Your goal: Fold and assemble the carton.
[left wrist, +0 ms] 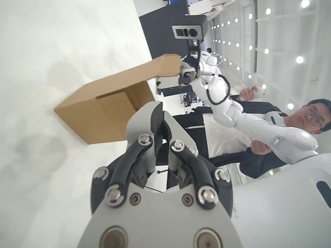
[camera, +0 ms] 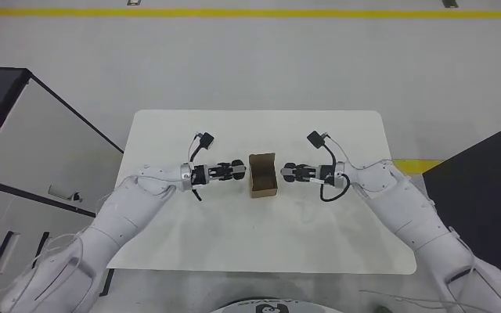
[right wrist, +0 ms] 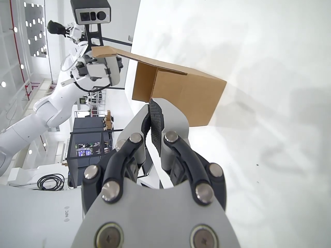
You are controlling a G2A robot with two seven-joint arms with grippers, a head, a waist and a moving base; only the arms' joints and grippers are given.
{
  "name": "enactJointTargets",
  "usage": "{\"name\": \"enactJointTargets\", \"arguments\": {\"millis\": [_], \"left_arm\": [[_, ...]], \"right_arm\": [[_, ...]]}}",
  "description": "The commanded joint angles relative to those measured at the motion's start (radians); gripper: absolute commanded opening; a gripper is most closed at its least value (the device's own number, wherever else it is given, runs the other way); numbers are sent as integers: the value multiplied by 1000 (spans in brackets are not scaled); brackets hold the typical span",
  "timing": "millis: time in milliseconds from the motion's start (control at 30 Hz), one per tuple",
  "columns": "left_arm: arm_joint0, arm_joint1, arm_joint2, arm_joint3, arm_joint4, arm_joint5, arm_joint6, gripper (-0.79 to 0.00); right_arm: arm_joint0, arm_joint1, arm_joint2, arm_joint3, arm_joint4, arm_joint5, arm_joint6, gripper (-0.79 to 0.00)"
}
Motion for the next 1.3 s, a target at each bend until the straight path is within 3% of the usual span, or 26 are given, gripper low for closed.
{"name": "enactJointTargets", "arguments": {"millis": [0, 333, 700, 1267], "left_arm": [[-11, -17, 19, 30, 16, 0, 20, -785], [-60, -75, 64, 141, -15, -34, -42, -785], [-76, -107, 66, 192, -58, -67, -130, -785], [-94, -142, 67, 227, -21, -79, -164, -785]], "right_arm": [[7, -6, -4, 10, 5, -6, -1, -785], [37, -30, -28, 36, 1, -10, 1, -785], [65, -60, -63, 52, -41, 19, -26, -785], [85, -97, -104, 60, -114, 78, -61, -785]]}}
